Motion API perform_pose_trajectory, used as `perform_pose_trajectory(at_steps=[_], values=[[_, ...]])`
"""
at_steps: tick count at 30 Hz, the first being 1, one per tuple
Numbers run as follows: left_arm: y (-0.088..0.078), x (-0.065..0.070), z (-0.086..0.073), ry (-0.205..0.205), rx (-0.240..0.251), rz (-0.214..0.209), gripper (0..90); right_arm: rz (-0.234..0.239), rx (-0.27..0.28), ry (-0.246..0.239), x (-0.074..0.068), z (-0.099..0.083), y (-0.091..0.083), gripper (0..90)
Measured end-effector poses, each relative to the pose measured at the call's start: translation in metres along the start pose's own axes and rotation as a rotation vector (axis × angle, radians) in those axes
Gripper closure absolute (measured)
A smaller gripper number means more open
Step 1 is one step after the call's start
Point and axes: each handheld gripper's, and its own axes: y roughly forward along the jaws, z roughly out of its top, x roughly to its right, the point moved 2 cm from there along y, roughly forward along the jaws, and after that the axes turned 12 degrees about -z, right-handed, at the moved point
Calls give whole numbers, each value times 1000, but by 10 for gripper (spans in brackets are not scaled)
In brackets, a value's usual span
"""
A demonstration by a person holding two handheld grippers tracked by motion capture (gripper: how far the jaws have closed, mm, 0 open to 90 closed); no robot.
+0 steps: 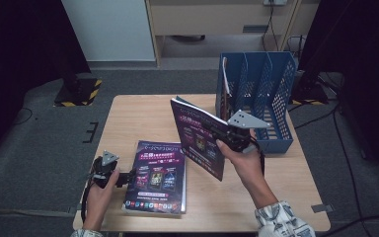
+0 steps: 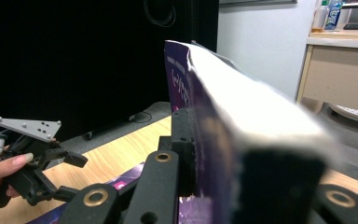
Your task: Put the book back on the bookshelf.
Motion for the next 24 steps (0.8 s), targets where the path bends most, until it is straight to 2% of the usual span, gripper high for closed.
perform_pose_trajectory(at_steps=[9,24], values=[[-1,-1,0,-25,10,-4,40,-7,5,-2,6,-3,-13,840],[-1,-2,-1,-25,8,8,40,-37,5,8,20,-13,-40,840]])
